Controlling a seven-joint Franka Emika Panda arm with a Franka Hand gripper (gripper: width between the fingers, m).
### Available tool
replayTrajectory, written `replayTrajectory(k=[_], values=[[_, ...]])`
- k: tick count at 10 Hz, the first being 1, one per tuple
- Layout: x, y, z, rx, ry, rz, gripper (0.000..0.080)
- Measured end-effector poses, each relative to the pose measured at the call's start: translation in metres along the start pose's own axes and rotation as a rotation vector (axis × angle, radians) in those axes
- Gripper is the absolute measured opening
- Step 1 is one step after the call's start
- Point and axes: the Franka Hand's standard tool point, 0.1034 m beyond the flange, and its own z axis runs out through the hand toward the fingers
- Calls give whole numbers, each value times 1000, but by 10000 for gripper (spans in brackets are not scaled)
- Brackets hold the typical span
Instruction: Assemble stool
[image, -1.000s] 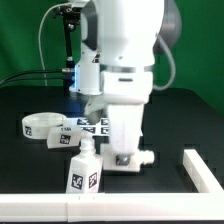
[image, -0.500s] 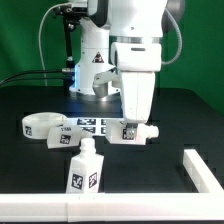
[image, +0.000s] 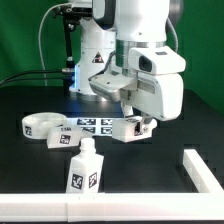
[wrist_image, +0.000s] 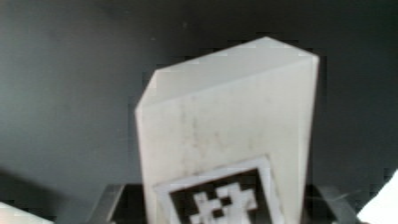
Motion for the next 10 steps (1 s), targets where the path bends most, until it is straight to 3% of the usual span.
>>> replayTrajectory(k=[2, 4, 5, 9, 10], values=[[0, -2, 2, 5, -1, -81, 322], [32, -9, 13, 2, 12, -324, 322], [37, -14, 13, 5, 19, -442, 322], [31, -18, 19, 9, 3, -668, 322], [39, -25, 30, 0, 22, -750, 322]])
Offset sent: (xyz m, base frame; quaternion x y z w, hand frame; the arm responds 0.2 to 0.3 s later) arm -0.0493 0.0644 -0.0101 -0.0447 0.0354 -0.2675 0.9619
